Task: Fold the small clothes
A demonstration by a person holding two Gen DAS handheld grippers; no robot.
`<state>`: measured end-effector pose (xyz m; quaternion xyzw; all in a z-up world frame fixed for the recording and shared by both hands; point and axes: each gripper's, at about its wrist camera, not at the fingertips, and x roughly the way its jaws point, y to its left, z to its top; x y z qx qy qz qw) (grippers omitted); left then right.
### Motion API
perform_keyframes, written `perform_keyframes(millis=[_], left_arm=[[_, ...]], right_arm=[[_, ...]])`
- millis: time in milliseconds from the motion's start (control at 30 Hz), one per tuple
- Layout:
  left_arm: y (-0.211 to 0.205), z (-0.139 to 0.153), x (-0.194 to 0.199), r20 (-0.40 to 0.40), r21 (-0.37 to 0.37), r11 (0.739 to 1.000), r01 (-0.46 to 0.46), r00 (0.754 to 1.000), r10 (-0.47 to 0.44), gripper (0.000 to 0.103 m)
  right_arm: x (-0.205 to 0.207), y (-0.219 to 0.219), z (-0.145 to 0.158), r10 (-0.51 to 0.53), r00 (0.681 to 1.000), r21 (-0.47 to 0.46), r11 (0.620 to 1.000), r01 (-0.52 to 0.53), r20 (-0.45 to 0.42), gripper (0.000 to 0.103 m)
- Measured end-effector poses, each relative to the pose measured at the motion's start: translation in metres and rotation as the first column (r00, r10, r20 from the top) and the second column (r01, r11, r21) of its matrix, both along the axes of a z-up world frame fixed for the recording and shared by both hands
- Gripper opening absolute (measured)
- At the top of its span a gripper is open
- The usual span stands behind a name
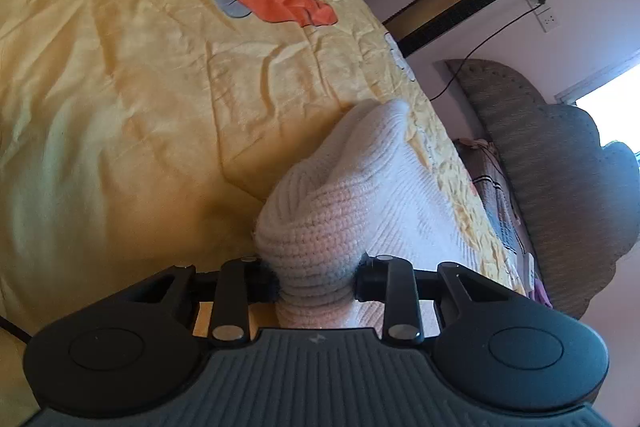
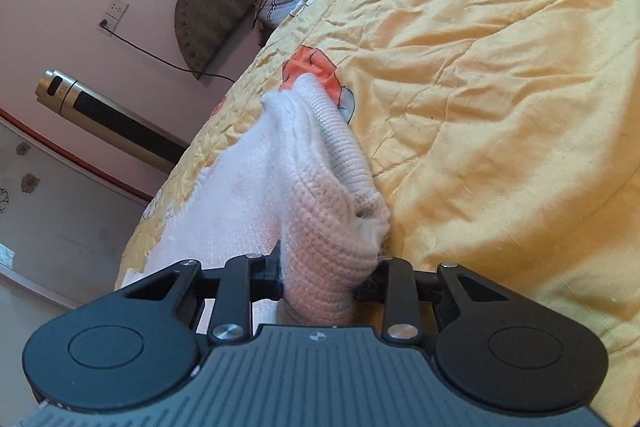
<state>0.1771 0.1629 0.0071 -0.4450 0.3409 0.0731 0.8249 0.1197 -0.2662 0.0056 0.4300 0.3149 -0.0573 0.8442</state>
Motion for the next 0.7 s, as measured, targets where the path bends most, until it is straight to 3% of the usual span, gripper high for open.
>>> perform_keyframes(millis=[200,367,467,567,700], left_arm=[[-0.001,0.041,-0.011,0.059,0.0,0.997,0.079,0.995,-0.079,0.028],[0.006,0.06,-0.051,0.084,-0.02,0.991,0.129,0.988,-0.127,0.028],[0.023,0.057,-0.092,0.05,-0.052,0.989,0.139,0.989,-0.136,0.028],[0.036,0.043,-0.134,-0.008,-0.035,0.99,0.137,0.991,-0.137,0.028],[0.046,0.014,-0.167,-0.096,-0.058,0.992,0.114,0.988,-0.119,0.029]], right_arm=[[-0.006,-0.009,0.028,0.03,0.998,0.064,0.997,-0.033,0.054,0.024],[-0.027,-0.007,0.054,0.076,0.992,0.056,0.995,-0.082,0.097,0.022],[-0.059,-0.009,0.058,0.09,0.991,0.085,0.992,-0.099,0.103,0.022],[-0.102,-0.011,0.053,0.098,0.991,0.137,0.984,-0.11,0.091,0.022],[-0.157,-0.009,0.031,0.097,0.995,0.174,0.98,-0.099,0.022,0.022]])
